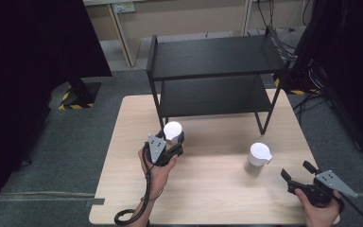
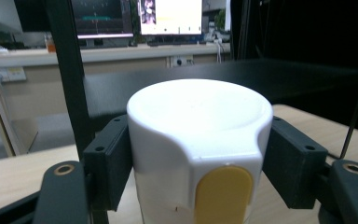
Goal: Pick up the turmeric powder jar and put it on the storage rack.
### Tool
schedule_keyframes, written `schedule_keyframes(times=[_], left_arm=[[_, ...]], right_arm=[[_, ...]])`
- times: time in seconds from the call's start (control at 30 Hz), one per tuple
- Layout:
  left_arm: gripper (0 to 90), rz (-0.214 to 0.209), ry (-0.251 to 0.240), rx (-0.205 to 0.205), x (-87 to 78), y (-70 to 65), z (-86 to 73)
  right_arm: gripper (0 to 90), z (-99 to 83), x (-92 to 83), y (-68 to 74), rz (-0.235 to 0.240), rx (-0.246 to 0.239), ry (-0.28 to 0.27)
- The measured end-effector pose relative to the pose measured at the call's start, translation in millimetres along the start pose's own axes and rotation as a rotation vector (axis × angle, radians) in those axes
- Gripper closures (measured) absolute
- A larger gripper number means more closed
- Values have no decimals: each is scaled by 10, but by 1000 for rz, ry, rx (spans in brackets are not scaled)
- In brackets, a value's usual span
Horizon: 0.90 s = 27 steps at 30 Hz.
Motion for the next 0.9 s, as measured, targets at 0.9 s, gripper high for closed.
schedule_keyframes(times=[0.9], left_arm=[[306,14,-198,38,-94,-169,786]], right_arm=[[49,0,1,-4,2,3,0]])
Point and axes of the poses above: each handheld gripper's, and its own axes: x roughly forward along the jaws, z roughly out of its top, y roughly to its left, the point moved 7 cm from there along x, roughly forward along the jaws, and after that the axes turned 9 degrees about -x, right-handed, at the moved point
